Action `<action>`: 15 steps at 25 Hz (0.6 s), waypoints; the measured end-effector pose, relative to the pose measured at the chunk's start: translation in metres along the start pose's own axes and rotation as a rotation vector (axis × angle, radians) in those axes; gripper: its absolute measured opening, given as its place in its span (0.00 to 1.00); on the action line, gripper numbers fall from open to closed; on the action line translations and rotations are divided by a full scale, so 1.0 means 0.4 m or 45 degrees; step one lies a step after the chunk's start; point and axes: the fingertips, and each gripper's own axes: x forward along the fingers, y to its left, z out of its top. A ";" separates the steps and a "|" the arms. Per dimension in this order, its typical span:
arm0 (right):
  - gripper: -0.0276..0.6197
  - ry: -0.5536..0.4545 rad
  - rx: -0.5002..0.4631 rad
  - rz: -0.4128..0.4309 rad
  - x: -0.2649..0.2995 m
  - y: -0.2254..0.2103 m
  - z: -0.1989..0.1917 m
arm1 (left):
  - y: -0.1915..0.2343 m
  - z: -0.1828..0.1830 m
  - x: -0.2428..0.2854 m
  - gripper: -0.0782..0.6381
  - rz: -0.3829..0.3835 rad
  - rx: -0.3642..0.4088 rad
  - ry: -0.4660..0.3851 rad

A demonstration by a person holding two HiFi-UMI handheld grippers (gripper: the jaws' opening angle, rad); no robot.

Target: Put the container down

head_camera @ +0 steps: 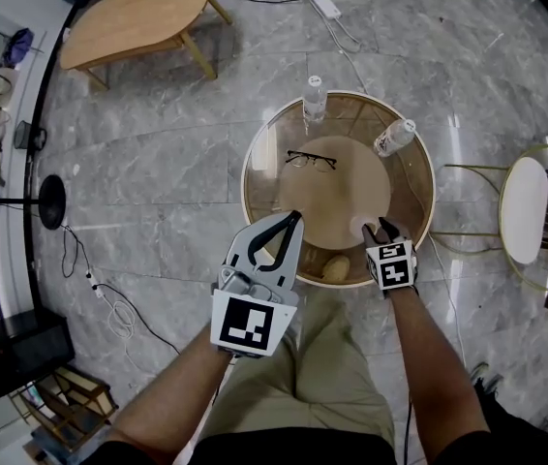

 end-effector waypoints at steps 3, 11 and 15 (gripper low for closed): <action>0.29 -0.084 -0.005 -0.039 -0.080 -0.001 0.059 | 0.009 0.029 -0.018 0.13 0.017 -0.057 -0.038; 0.07 -0.311 -0.030 -0.111 -0.309 0.024 0.185 | 0.021 0.136 -0.097 0.13 0.042 -0.075 -0.132; 0.07 -0.387 -0.027 -0.114 -0.395 0.038 0.236 | 0.010 0.166 -0.132 0.13 0.066 -0.072 -0.144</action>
